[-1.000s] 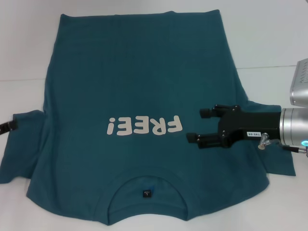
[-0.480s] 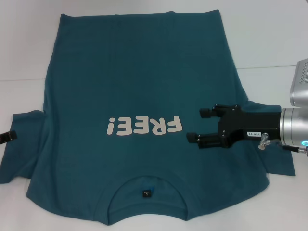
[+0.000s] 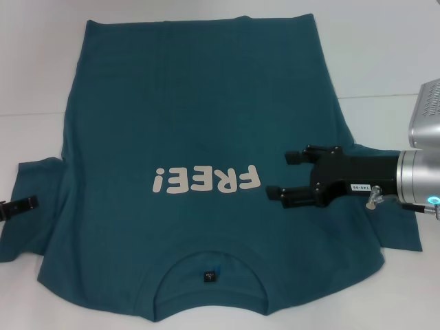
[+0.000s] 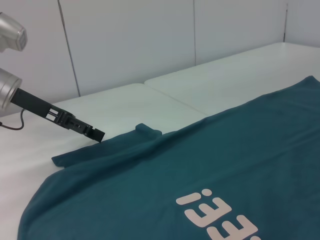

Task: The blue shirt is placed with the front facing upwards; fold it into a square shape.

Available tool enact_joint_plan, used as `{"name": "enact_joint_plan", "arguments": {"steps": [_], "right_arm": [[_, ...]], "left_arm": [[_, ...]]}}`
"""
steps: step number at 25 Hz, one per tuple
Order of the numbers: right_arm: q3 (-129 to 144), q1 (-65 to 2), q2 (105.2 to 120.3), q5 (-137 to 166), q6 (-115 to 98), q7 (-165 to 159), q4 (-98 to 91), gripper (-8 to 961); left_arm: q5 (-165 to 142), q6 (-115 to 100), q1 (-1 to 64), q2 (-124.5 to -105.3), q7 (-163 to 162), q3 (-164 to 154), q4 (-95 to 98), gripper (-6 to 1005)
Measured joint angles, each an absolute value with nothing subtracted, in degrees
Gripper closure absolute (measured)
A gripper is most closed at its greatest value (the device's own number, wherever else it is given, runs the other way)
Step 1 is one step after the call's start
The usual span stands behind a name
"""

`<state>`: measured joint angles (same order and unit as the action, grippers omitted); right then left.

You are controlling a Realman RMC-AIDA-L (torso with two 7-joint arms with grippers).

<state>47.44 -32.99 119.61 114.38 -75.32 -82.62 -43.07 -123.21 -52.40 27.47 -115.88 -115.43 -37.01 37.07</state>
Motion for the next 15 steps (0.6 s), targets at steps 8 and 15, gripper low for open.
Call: {"name": "enact_joint_plan", "arguments": {"steps": [8, 15], "right_arm": [[47.5, -33.2, 119.45, 114.5, -75.0, -82.8, -43.1, 20], [47.5, -33.2, 119.44, 114.5, -74.9, -82.9, -43.1, 21]], "left_arm": [[-123.2, -53.0, 27.7, -116.41, -115.2, -37.5, 36.7, 69], [-123.1, -54.5, 27.2, -116.79, -115.2, -37.3, 38.2, 70]]}}
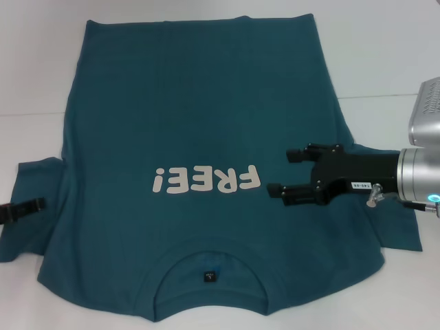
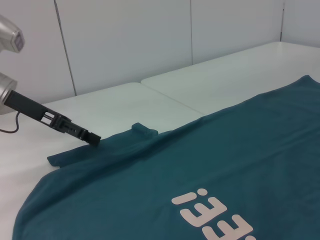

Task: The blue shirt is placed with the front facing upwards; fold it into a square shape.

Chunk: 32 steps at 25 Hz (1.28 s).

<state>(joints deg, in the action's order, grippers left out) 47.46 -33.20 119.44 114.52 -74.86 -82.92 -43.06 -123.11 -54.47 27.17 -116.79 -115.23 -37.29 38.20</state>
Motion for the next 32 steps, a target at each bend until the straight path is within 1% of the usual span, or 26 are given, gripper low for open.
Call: {"name": "enact_joint_plan", "arguments": {"steps": [4, 13, 18, 23, 29, 32], "right_arm": [[47.5, -33.0, 119.47, 114.5, -74.9, -83.1, -43.1, 22], [47.5, -32.8, 119.53, 114.4, -75.1, -83.6, -43.1, 23], [47.5, -32.9, 119.53, 114.5, -75.2, -83.9, -43.1, 24], [47.5, -32.9, 119.53, 114.5, -75.3, -84.0, -43.1, 24], [47.5, -33.0, 119.53, 114.5, -75.0, -84.0, -43.1, 25], [47.5, -33.0, 119.53, 114.5, -74.9, -84.0, -43.1, 25]], "left_arm": [[-123.2, -52.6, 26.4, -117.22, -115.1, -37.4, 39.8, 70], [-123.7, -50.3, 27.0, -117.24, -113.4, -37.6, 37.3, 69], [-124.3, -50.7, 27.7, -117.22, -113.3, -37.6, 36.5, 114], [-124.2, -52.8, 27.3, -118.03, -113.6, -37.4, 38.5, 160], [-124.3, -52.8, 27.7, -118.08, -113.4, -37.5, 38.7, 214], [-124.2, -52.6, 27.8, -118.05, -113.0, -37.4, 39.1, 312]]}}
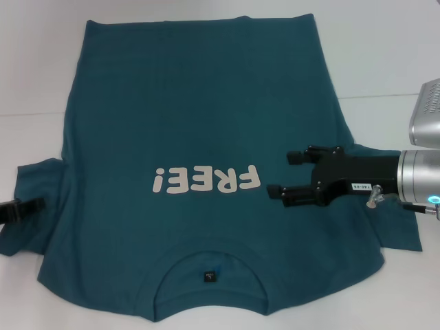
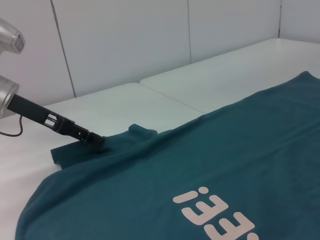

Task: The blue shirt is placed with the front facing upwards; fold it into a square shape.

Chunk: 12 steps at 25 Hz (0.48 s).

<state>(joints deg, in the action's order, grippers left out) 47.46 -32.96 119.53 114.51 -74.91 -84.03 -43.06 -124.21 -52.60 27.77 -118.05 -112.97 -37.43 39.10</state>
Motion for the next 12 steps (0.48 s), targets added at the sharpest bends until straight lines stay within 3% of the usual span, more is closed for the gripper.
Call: {"name": "enact_joint_plan", "arguments": {"steps": [12], "right_arm": [[47.3, -33.1, 119.5, 114.5, -74.8, -84.0, -43.1, 27]], "left_arm": [[-124.6, -50.4, 28.3, -118.0, -111.9, -37.5, 37.6, 707]]}}
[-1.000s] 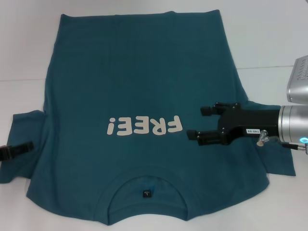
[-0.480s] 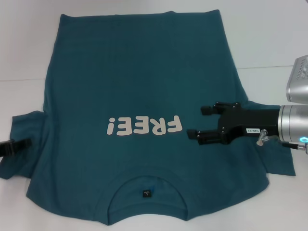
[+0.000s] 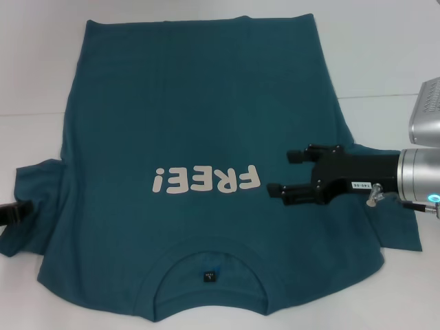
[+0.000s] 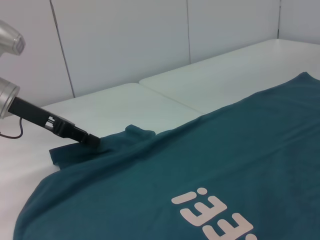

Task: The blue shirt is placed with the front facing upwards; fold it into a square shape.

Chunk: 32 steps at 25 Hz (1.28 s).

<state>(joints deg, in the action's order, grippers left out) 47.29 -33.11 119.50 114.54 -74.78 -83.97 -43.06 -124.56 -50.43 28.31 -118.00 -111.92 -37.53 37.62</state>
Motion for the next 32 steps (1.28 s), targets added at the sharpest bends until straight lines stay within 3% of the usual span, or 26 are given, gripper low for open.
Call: {"name": "enact_joint_plan", "arguments": {"steps": [4, 10, 32], "right_arm": [[47.1, -33.1, 119.45, 114.5, -74.7, -83.9, -43.1, 27], [47.0, -33.1, 119.44, 114.3, -74.0, -83.9, -43.1, 28], [39.9, -32.4, 119.44, 112.4, -73.9, -84.0, -43.2, 31]], "left_arm": [[-124.6, -50.4, 28.4, -118.12, -111.4, -37.5, 37.9, 889], [-124.1, -50.5, 28.6, -118.13, -110.9, -37.3, 38.5, 960], [-124.0, -53.5, 28.6, -118.9, -112.8, -37.3, 44.6, 959]]}}
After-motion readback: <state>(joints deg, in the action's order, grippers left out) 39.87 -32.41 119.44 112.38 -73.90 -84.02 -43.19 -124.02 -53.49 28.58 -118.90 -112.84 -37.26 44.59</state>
